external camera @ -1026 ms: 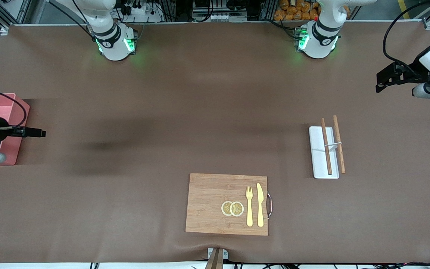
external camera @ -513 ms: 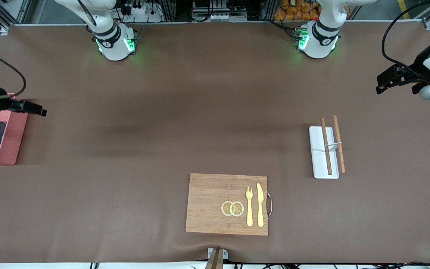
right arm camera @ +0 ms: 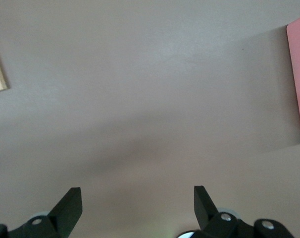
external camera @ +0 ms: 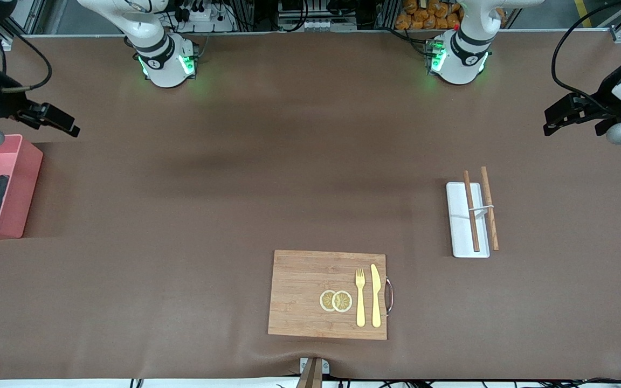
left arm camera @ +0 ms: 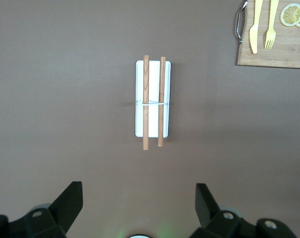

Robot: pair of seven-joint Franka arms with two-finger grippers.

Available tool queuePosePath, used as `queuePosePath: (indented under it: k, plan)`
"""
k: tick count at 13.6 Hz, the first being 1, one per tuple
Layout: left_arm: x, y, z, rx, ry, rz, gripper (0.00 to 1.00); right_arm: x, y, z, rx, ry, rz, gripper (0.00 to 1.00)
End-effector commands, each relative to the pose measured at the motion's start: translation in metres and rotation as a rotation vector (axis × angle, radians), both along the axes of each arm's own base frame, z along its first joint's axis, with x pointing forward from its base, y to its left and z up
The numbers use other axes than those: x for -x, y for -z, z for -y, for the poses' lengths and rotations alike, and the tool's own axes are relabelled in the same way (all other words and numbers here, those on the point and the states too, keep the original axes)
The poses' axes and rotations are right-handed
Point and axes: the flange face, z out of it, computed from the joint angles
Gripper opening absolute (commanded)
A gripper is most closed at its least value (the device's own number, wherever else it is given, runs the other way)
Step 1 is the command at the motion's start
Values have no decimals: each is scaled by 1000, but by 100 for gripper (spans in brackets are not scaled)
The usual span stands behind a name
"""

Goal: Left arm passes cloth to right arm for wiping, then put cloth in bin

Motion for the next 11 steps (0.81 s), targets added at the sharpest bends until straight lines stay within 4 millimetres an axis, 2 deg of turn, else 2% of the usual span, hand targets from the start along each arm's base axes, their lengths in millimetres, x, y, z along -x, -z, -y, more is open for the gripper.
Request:
queuePosePath:
  k: [1,2,6,8,11]
  plan:
    - [3,-3,3,8,-8,0,100,-22,-6,1,-3,34,22,100]
    - [3,-5,1,11,-10,2,100,-37,-9,9,-5,33,29,100]
    - [4,-7,0,8,-15,6,100,-81,-26,9,37,20,84,100]
    - [4,-7,2,6,-9,6,100,-86,-32,7,35,20,97,100]
    - [4,-7,0,8,-11,6,100,-82,-29,0,32,22,62,100]
